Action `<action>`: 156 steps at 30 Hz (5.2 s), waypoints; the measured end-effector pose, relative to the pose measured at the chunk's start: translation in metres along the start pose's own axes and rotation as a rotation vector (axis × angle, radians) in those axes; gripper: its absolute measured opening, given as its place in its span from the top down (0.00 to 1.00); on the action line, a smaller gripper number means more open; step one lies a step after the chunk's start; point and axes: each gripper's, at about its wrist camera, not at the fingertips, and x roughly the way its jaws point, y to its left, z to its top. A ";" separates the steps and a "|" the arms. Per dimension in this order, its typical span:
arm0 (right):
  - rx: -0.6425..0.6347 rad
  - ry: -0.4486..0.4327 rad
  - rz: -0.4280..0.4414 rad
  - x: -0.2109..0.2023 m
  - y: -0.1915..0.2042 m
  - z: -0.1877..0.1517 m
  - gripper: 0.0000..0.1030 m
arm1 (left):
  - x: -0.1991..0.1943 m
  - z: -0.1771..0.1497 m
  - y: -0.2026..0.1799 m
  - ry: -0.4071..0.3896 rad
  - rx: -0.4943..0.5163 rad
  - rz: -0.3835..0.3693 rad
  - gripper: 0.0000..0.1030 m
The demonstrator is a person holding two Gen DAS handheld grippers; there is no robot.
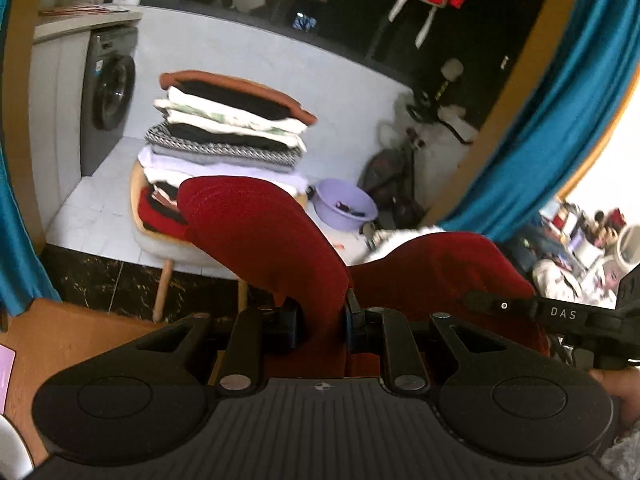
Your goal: Fold clothes
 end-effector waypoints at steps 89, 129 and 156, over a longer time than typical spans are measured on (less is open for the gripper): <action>0.259 0.066 -0.200 0.749 -0.108 0.548 0.21 | 0.569 0.512 0.399 0.227 -0.129 0.180 0.30; -0.045 0.048 -0.529 0.549 0.013 0.404 0.01 | 0.430 0.371 0.221 0.185 0.150 0.361 0.02; -0.160 0.060 -0.393 0.295 0.021 0.216 0.01 | 0.248 0.195 0.062 0.191 0.121 0.485 0.01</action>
